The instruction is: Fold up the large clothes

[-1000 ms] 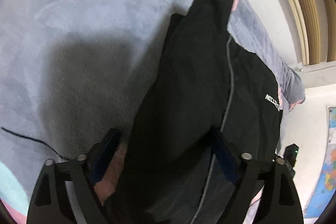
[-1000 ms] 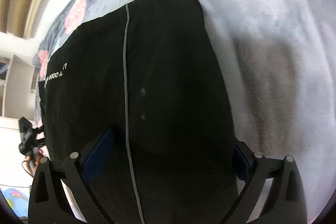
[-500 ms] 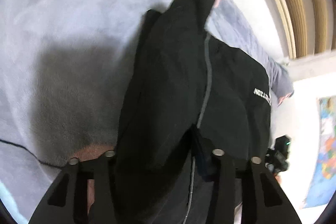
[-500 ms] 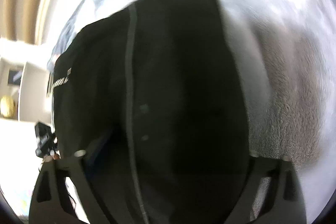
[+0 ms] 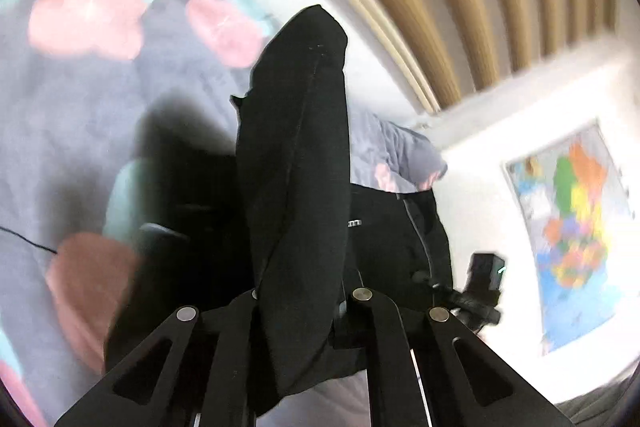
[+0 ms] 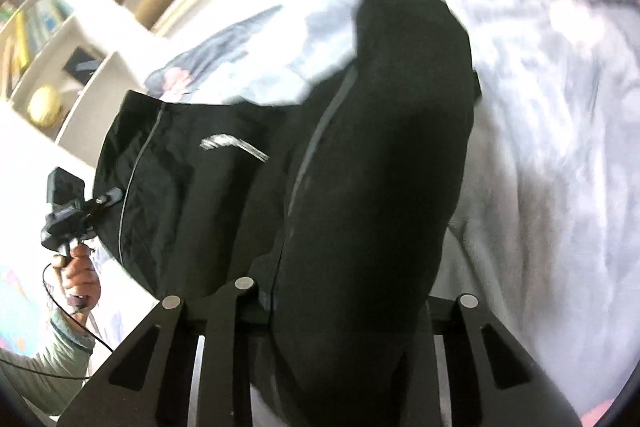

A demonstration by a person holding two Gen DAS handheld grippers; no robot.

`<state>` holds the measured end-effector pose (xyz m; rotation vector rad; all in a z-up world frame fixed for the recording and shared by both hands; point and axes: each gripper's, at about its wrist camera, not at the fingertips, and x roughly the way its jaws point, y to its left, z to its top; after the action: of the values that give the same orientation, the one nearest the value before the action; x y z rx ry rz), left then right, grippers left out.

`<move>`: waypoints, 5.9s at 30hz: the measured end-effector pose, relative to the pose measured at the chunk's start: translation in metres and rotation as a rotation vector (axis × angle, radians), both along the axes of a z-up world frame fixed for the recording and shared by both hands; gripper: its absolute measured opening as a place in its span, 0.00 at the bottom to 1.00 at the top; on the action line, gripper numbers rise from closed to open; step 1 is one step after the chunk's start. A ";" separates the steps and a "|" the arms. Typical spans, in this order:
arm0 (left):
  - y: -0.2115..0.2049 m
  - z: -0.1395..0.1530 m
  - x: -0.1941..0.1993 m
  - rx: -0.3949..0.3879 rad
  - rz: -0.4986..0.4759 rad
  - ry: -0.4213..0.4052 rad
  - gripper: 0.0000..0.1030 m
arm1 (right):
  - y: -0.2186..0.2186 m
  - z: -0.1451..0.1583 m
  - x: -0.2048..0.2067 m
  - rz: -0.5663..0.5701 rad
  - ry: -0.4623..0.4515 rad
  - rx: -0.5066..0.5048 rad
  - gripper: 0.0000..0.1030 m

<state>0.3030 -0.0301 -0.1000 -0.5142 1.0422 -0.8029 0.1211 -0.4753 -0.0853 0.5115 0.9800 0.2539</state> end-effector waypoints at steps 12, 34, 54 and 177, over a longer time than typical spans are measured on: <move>0.023 -0.098 0.034 0.400 0.210 0.180 0.58 | 0.025 -0.055 0.008 -0.081 0.301 -0.225 0.50; -0.002 -0.150 0.064 0.064 -0.016 0.290 0.37 | -0.018 -0.143 0.042 -0.106 0.285 0.253 0.56; 0.041 -0.012 -0.137 -0.037 0.017 0.134 0.37 | 0.047 -0.042 -0.015 0.049 0.093 0.029 0.35; -0.027 0.112 -0.325 0.915 0.145 -0.212 0.71 | 0.232 0.089 -0.186 -0.203 0.167 -0.481 0.80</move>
<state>-0.0219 -0.0574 0.0124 0.2719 1.0389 -0.1853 -0.0650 -0.2431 0.0040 0.1888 1.0995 -0.2087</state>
